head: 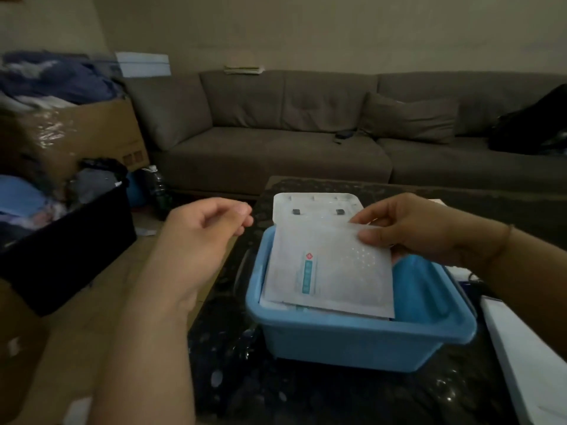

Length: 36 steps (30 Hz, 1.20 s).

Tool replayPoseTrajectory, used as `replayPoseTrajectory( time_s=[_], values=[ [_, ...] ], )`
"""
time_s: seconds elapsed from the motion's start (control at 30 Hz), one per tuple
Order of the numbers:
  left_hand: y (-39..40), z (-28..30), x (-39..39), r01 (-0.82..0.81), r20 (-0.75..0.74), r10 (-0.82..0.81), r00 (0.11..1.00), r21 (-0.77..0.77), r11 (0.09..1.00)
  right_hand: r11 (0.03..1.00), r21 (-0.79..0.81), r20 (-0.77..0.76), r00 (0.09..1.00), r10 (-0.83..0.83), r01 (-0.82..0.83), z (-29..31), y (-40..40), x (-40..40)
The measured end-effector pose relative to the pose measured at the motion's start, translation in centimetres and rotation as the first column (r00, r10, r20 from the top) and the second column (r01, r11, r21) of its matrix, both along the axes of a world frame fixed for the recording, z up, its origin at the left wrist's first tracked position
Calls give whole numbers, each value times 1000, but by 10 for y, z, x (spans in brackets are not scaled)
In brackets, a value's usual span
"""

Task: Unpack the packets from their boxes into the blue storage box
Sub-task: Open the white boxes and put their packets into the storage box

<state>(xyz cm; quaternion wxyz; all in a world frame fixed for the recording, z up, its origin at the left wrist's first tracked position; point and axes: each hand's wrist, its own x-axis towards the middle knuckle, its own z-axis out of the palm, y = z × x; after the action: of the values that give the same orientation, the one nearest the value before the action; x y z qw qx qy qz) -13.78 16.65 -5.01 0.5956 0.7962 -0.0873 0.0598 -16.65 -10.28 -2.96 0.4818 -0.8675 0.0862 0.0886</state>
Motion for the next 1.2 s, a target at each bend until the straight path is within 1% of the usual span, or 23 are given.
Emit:
replayPoseTrajectory(
  time_s=[0.13,0.2,0.27,0.33,0.43,0.47,0.5,0.57,0.6,0.63,0.67,0.77,0.87,0.9,0.97,1.0,1.03,1.07,1.1,1.13,1.17,1.2],
  values=[
    [-5,-3,2,74,13,-75,997,91,993,999,-23,-17,999,39,-39,-11,5,5],
    [-9,-4,4,108,30,-113,993,140,984,994,-101,4,999,53,-52,-14,9,4],
    [-12,-6,4,149,36,-160,986,208,967,972,-231,76,995,71,-52,-15,14,1],
    [-16,-8,4,179,46,-198,979,270,946,912,-405,143,981,129,-61,-16,18,-3],
    [-22,-9,2,184,46,-223,974,420,889,756,-649,117,970,213,-88,-18,25,-9],
    [-23,-9,1,200,33,-245,969,479,855,711,-696,103,966,237,-100,-19,26,-11],
    [-22,-8,0,238,1,-284,959,540,807,698,-707,95,962,257,-117,-20,26,-11],
    [-19,-8,-1,354,-134,-364,922,675,648,725,-668,77,953,293,-169,-21,28,-13],
    [-17,-8,-1,395,-196,-380,904,722,567,729,-655,57,949,309,-198,-21,29,-13],
    [-16,-9,-1,408,-227,-379,897,751,518,727,-649,32,947,320,-223,-23,29,-13],
    [-15,-10,0,399,-231,-364,902,767,502,723,-646,10,944,328,-244,-25,28,-13],
    [-17,-12,1,334,-169,-343,924,794,508,731,-625,3,936,352,-273,-32,26,-15],
    [-20,-12,1,305,-147,-344,927,831,465,745,-617,29,938,345,-254,-34,25,-21],
    [-21,-11,1,287,-141,-335,932,852,439,747,-626,66,939,336,-224,-33,22,-23],
    [-27,-8,0,200,-66,-326,943,897,395,787,-608,207,935,287,-107,-23,12,-32],
    [-34,-4,-3,142,9,-343,939,900,412,824,-566,312,919,240,-23,-16,4,-41],
    [-41,2,-9,95,98,-369,924,877,471,867,-494,430,884,184,60,-8,-6,-54],
    [-51,8,-20,61,207,-398,894,823,565,907,-399,549,827,119,134,-1,-19,-70],
    [-63,13,-35,63,314,-430,846,742,667,932,-298,650,758,42,204,2,-35,-90],
    [-77,17,-52,120,382,-477,792,668,734,935,-219,718,695,-39,279,1,-54,-113],
    [-93,20,-71,228,385,-555,737,632,740,914,-182,744,658,-113,362,-6,-73,-136],
    [-109,17,-86,346,341,-665,664,648,679,874,-188,731,658,-180,448,-17,-93,-159]
  ],
)
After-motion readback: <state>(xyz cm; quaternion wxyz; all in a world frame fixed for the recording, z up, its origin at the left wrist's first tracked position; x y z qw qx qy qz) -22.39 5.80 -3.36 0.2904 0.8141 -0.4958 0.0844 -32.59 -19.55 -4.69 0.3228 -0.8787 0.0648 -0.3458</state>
